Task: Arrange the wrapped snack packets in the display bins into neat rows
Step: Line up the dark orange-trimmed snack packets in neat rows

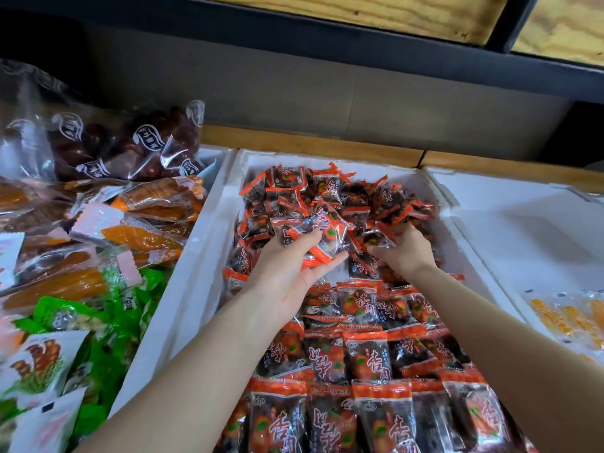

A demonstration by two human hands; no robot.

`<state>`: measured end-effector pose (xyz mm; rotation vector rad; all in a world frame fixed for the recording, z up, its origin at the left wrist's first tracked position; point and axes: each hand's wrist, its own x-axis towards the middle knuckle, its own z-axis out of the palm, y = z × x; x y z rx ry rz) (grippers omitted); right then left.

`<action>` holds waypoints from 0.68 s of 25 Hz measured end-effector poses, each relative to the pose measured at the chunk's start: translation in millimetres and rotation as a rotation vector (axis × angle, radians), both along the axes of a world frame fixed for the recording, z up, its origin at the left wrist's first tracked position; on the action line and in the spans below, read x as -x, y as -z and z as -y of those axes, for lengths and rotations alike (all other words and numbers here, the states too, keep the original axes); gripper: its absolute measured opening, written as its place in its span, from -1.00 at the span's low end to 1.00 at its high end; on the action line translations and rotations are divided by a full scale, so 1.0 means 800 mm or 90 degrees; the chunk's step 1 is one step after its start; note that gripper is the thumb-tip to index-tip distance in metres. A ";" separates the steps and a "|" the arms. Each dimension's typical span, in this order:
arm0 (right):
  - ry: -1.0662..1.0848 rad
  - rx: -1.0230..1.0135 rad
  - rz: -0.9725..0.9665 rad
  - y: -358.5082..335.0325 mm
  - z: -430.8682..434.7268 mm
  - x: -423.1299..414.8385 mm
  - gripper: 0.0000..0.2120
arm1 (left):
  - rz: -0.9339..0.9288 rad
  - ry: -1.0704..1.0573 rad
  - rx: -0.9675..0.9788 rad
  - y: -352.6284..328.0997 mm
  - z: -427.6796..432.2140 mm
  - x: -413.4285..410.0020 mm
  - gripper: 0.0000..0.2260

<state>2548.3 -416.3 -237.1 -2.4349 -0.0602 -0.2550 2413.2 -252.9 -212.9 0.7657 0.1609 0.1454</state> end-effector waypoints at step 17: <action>-0.179 -0.407 0.036 -0.098 0.001 0.101 -0.91 | -0.072 -0.016 0.001 -0.015 0.001 0.021 -0.35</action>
